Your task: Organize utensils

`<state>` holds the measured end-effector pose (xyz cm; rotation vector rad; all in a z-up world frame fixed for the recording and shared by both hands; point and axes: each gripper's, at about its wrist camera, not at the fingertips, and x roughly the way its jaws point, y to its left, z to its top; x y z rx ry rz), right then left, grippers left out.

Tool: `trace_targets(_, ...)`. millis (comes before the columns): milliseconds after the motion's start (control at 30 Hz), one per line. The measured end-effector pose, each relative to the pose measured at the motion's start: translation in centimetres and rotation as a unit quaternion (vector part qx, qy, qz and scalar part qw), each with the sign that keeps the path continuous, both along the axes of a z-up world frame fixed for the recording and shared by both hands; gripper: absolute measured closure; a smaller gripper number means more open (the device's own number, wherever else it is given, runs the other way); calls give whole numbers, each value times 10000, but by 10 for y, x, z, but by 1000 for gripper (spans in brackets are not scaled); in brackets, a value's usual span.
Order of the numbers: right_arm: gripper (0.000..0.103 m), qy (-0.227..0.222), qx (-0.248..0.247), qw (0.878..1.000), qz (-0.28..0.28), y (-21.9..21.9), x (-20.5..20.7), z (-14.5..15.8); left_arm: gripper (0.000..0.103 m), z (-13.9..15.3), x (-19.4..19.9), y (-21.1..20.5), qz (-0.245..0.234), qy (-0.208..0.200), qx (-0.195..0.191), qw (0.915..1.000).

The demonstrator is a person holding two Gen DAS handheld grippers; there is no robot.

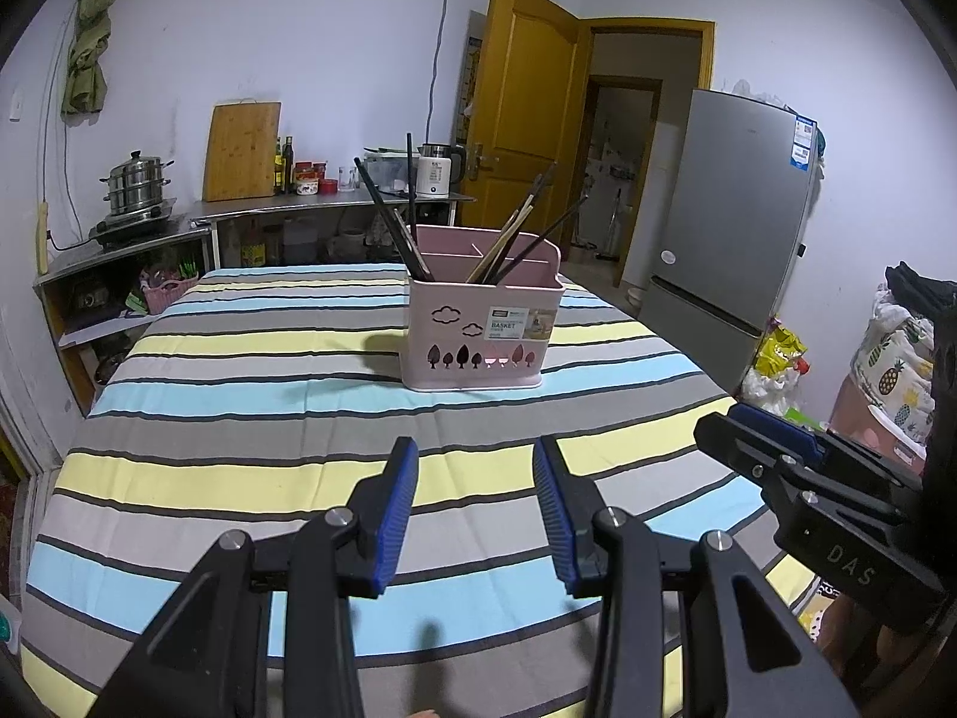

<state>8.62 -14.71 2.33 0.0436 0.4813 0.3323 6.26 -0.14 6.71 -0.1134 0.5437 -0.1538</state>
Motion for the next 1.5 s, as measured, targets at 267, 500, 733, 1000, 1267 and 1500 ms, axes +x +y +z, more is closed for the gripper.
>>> trace_targets(267,67,6,-3,10000,2,0,-1,0,61,1,-1,0,0,-7,25,10000)
trace_targets(500,67,20,-18,10000,9,2,-2,-1,61,0,-2,0,23,-7,24,10000)
trace_targets(733,67,29,-24,10000,6,2,-4,0,61,-2,-3,1,43,-12,30,10000)
trace_targets(1000,67,38,-35,10000,16,2,-6,0,61,-3,-3,3,68,-7,19,10000)
trace_targets(1267,67,43,-45,10000,14,3,-7,-1,61,-3,-5,-1,98,-70,138,9998)
trace_targets(1500,67,38,-43,10000,17,3,-7,-1,61,-5,-4,-3,121,-72,208,9997)
